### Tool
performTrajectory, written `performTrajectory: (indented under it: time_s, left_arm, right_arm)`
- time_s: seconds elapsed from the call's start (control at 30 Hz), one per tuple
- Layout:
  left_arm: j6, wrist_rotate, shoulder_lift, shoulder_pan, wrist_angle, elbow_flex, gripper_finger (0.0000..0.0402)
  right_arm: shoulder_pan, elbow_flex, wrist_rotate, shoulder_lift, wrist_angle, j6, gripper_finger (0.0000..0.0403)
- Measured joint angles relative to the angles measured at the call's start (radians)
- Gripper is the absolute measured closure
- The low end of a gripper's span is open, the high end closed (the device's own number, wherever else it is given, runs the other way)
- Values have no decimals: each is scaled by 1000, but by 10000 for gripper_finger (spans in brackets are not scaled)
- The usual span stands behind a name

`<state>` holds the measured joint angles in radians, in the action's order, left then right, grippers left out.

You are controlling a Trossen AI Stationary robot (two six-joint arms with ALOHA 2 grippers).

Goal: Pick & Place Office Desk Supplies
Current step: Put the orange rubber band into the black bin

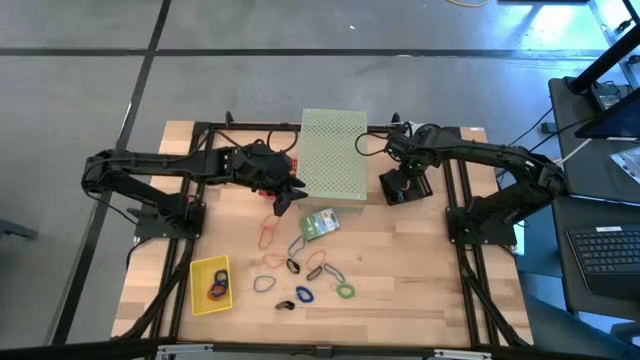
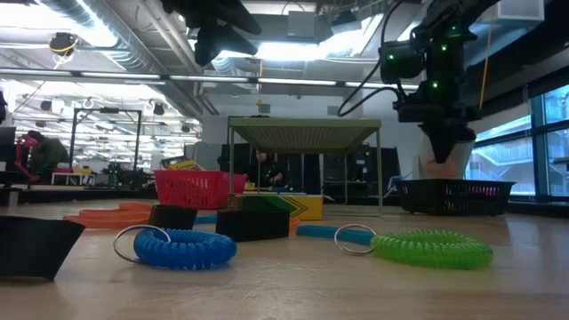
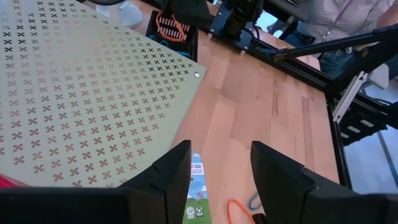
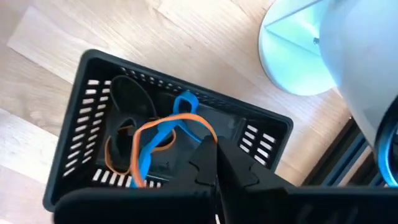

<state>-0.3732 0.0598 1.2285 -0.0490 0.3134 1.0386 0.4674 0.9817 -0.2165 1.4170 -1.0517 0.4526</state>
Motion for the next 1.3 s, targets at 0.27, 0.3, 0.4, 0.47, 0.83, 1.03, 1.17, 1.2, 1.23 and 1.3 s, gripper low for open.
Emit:
performTrajectory:
  time_s: [0.27,0.3,0.4,0.47,0.83,1.03,1.17,1.2,1.23,1.3]
  left_arm:
    - [-8,0,0,0,0,0,240]
    - [-8,0,0,0,0,0,240]
    - [-8,0,0,0,0,0,240]
    - [-8,0,0,0,0,0,240]
    - [-16,2,0,0,0,0,240]
    - [-24,11,0,1,0,0,240]
    - [-24,12,0,1,0,0,240]
    - [-24,12,0,1,0,0,240]
    - [-24,12,0,1,0,0,240]
    - [-24,12,0,1,0,0,240]
  right_arm:
    - [-40,-24,-29,0,15,27,403]
    - [-47,-36,-30,0,19,36,403]
    - [-64,-73,-28,0,40,38,403]
    - [-70,-83,-29,0,47,45,403]
    - [-72,-83,19,0,71,39,378]
    - [-72,-83,23,0,72,29,336]
    - [-70,-83,90,0,82,-16,298]
    - [-69,-83,105,0,84,-16,288]
    - [-68,-83,108,0,83,-14,279]
    - [-67,-83,76,0,83,10,263]
